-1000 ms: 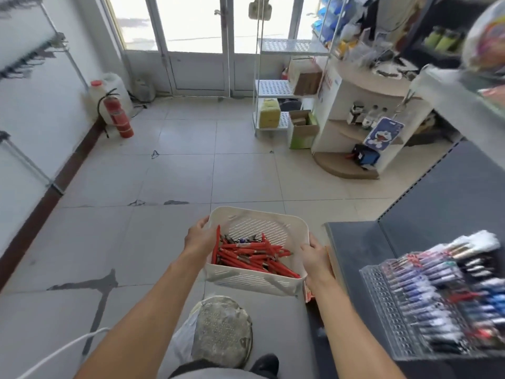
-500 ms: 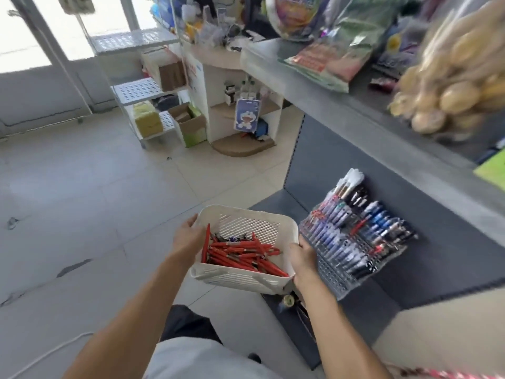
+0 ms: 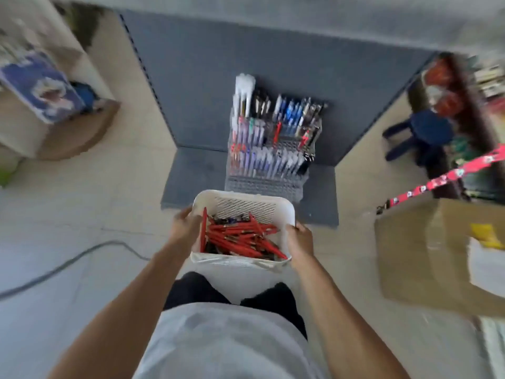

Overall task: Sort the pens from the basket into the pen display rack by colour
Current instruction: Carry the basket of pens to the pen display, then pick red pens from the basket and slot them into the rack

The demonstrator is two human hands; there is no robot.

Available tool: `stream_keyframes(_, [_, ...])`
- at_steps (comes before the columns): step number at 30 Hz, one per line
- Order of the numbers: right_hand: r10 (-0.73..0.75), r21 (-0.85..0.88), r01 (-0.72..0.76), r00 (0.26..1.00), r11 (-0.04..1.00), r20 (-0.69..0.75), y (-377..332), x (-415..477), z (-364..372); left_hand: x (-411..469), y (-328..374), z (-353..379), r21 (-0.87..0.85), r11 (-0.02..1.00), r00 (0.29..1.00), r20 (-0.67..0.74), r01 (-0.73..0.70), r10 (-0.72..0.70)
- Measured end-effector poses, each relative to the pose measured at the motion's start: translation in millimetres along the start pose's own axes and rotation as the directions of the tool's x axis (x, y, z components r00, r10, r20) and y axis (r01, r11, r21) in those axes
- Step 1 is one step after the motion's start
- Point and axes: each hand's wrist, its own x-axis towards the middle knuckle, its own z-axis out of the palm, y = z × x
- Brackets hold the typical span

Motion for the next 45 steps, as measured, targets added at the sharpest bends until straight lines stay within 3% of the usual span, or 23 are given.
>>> stream_keyframes(8, [0.086,-0.038,-0.088,0.995,0.995,-0.051,89.9,39.8,13.4,58.1,-99.9,52.4,0.077,0.996,0.996,0.076,0.034,-0.040])
stream_keyframes(16, [0.077,0.015,-0.076,0.989,0.997,-0.124,263.5,152.5,56.7,141.2,-266.3,152.0,0.045,0.997,0.997,-0.052,0.067,-0.065])
stream_keyframes(19, [0.085,0.061,-0.077,0.986,0.995,-0.140,325.8,190.5,73.2,179.9,-317.6,182.3,0.175,0.984,0.998,-0.050,-0.028,0.037])
stream_keyframes(21, [0.081,0.057,-0.073,0.985,0.996,-0.151,354.5,214.5,86.3,207.6,-350.3,198.5,0.263,0.962,0.994,-0.068,-0.066,0.087])
stream_keyframes(25, [-0.005,0.064,0.017,0.984,0.998,-0.180,385.2,235.6,107.0,221.0,-394.4,208.1,0.192,0.980,0.989,-0.127,-0.049,0.074])
stream_keyframes(31, [-0.092,0.068,0.103,0.985,0.992,-0.145,397.6,190.2,110.3,185.9,-418.8,176.2,0.107,0.993,0.990,-0.129,-0.046,0.060])
stream_keyframes(40, [-0.162,-0.032,0.160,0.978,0.987,-0.128,403.4,183.4,107.7,199.0,-419.2,171.3,0.077,0.997,1.000,0.023,0.007,-0.009])
stream_keyframes(45, [-0.066,-0.072,0.061,0.996,0.996,-0.063,430.5,200.9,109.7,222.6,-427.7,187.4,0.131,0.991,0.998,0.061,0.018,-0.026])
